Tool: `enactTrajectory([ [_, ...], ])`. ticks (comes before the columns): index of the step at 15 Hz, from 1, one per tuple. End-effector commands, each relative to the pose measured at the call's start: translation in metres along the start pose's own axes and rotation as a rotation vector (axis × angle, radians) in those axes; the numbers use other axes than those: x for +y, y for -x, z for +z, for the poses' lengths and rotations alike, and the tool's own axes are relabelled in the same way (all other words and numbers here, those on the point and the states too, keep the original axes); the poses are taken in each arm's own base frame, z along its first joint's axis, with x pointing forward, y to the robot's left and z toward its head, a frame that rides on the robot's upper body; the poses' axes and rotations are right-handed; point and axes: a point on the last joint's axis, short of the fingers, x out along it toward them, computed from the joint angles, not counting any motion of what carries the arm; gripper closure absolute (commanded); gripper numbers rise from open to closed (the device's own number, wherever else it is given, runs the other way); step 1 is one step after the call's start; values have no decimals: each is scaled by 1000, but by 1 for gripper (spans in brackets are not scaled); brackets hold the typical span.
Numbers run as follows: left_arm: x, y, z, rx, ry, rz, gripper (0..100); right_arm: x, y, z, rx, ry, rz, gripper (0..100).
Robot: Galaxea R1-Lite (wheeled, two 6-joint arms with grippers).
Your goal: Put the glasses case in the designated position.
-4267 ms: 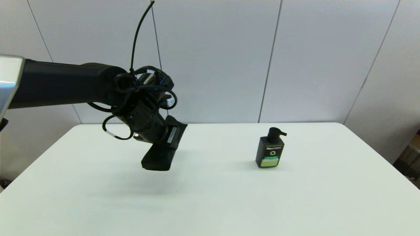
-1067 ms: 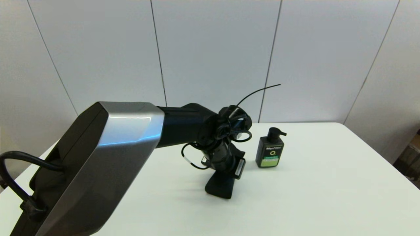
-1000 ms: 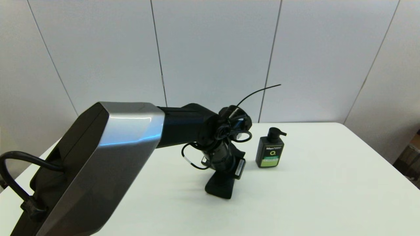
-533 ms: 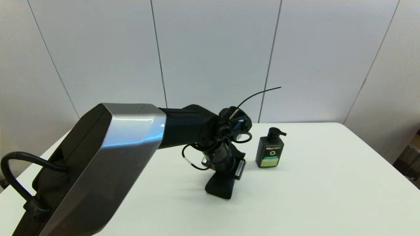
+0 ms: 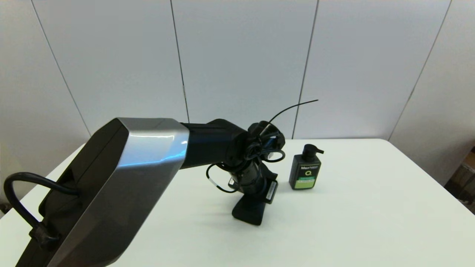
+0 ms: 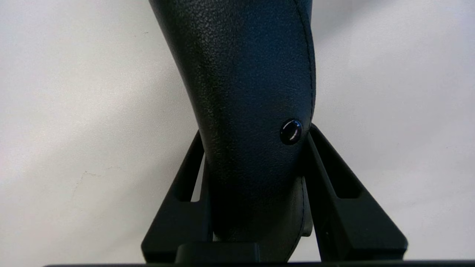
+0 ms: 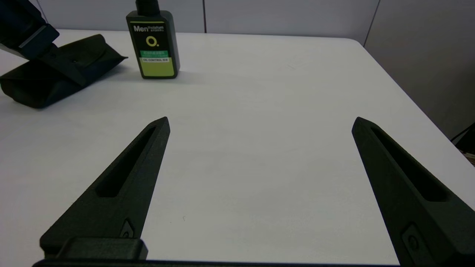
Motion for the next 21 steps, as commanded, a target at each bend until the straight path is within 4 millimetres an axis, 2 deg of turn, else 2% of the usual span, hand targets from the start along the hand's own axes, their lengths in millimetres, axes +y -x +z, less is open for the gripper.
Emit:
enactTrajectory([
  [1,0,-4,3,-25,2,1,100,0,0,0,1,1,1,0],
  [12,10,1,10,-88,110,92,100,0,0,0,1,1,1,0],
  [21,10,1,10,-87,104,92,100,0,0,0,1,1,1,0],
])
